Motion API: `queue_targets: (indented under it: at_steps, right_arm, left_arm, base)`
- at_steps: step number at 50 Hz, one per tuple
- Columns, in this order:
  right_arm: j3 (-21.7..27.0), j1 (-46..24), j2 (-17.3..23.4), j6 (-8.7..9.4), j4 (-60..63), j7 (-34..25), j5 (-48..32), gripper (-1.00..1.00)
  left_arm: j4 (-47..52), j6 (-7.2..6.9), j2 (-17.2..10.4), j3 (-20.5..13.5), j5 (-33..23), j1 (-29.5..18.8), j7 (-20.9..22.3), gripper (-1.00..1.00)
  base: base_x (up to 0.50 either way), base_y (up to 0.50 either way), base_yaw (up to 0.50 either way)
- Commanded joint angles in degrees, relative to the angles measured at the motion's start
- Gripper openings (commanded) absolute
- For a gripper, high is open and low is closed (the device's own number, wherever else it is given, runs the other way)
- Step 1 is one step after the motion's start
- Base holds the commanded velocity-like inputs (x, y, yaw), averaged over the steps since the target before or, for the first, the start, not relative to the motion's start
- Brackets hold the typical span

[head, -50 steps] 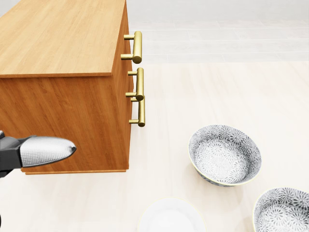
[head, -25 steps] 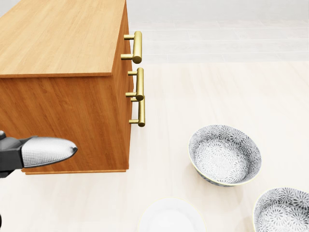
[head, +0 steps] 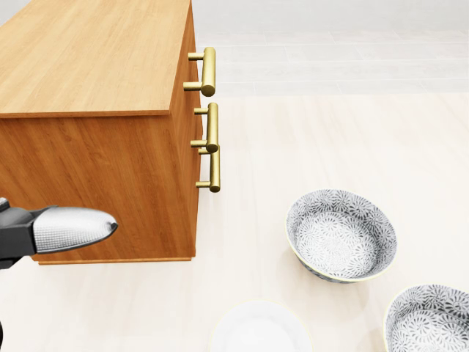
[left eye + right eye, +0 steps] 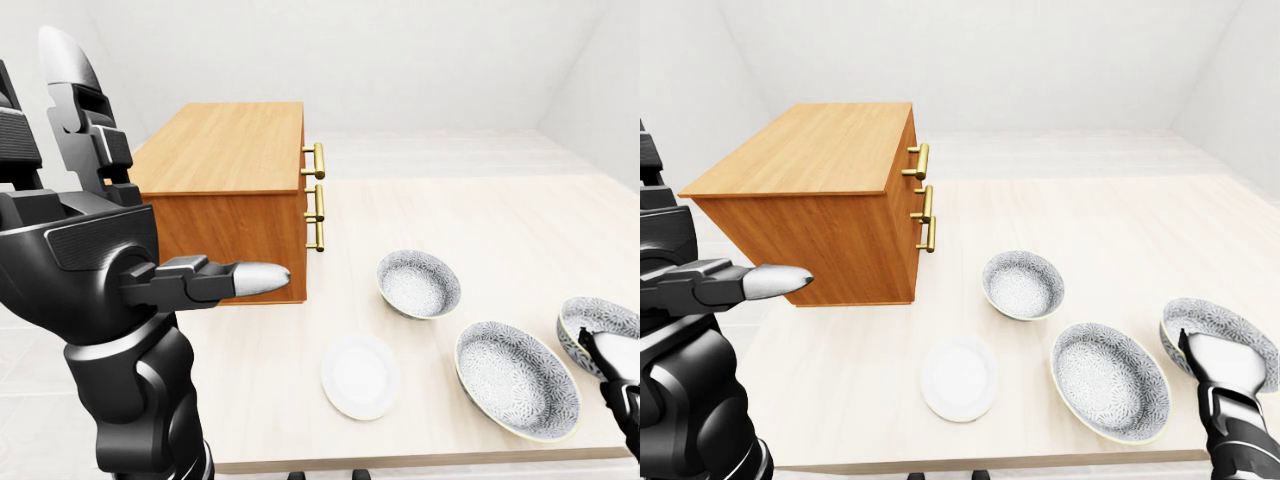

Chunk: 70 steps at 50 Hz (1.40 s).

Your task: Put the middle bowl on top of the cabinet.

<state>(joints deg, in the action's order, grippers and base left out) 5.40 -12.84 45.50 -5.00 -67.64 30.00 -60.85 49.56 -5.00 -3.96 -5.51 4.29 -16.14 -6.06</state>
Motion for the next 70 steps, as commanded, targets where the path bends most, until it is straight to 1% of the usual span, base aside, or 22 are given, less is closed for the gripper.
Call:
queue_targets:
  at_steps: [1,8,10,13,21,28,32,37,40,46,51,56,62,68,70]
  right_arm:
    - [2.16,12.31,3.54,0.0,2.35,0.0,3.63,-1.0]
    - [6.47,16.18,4.34,0.0,9.34,0.0,3.91,-1.0]
    - [8.33,17.49,4.49,0.0,12.23,0.0,4.21,-1.0]
    - [12.19,20.2,4.89,0.0,18.57,0.0,4.67,-1.0]
    - [22.56,24.26,2.15,0.0,33.0,-0.11,1.11,-1.0]
    - [29.95,24.28,-1.36,0.0,43.51,-8.76,-3.49,-1.0]
    - [32.54,22.67,-3.08,0.0,46.74,-12.18,-5.79,-1.0]
    - [33.72,20.22,-4.91,0.0,50.24,-15.58,-7.65,-1.0]
    - [32.92,18.94,-6.01,0.0,50.73,-16.18,-8.99,-1.0]
    - [32.4,17.11,-6.61,0.0,51.84,-18.45,-9.76,-1.0]
    - [31.39,15.03,-6.6,0.0,54.43,-21.64,-10.03,-1.0]
    - [29.99,12.84,-6.5,0.0,55.64,-23.61,-10.49,-1.0]
    - [29.19,10.05,-6.65,0.0,58.76,-27.52,-8.29,-1.0]
    - [27.41,5.83,-5.58,0.0,60.45,-30.71,-7.11,-1.0]
    - [27.53,5.04,-5.06,0.0,61.29,-31.62,-6.33,-1.0]
  left_arm:
    - [0.21,0.0,0.07,0.02,0.1,0.03,0.0,1.0]
    - [0.11,0.0,0.04,0.05,0.14,-0.11,-0.01,1.0]
    - [0.28,0.0,0.06,0.06,0.2,-0.13,0.01,1.0]
    - [0.36,0.0,0.05,0.06,0.33,-0.12,0.13,1.0]
    - [0.4,0.0,0.03,0.07,0.46,0.16,0.27,1.0]
    - [0.67,0.0,0.06,-0.06,0.59,0.11,0.18,1.0]
    - [0.52,0.0,0.05,-0.02,0.58,0.09,0.1,1.0]
    - [0.67,0.0,0.02,-0.02,0.6,0.1,0.04,1.0]
    - [0.6,0.0,0.0,0.01,0.69,0.25,0.24,1.0]
    - [0.66,0.0,-0.08,0.03,0.77,0.18,0.43,1.0]
    - [0.56,0.0,-0.06,0.01,0.65,0.23,0.36,1.0]
    - [0.64,0.0,-0.06,0.03,0.52,0.21,0.24,1.0]
    - [0.21,0.0,-0.12,-0.04,0.41,0.13,0.26,1.0]
    - [0.57,0.0,-0.07,-0.07,0.38,0.12,0.17,1.0]
    - [0.82,0.0,-0.05,-0.1,0.42,0.05,0.12,1.0]
  base:
    - [0.0,0.0,0.0]
    - [0.0,0.0,0.0]
    - [0.0,0.0,0.0]
    - [0.0,0.0,0.0]
    - [0.0,0.0,0.0]
    - [0.0,0.0,0.0]
    - [0.0,0.0,0.0]
    - [0.0,0.0,0.0]
    - [0.0,0.0,0.0]
    - [0.0,0.0,0.0]
    - [0.0,0.0,0.0]
    - [0.0,0.0,0.0]
    - [0.0,0.0,0.0]
    - [0.0,0.0,0.0]
    - [0.0,0.0,0.0]
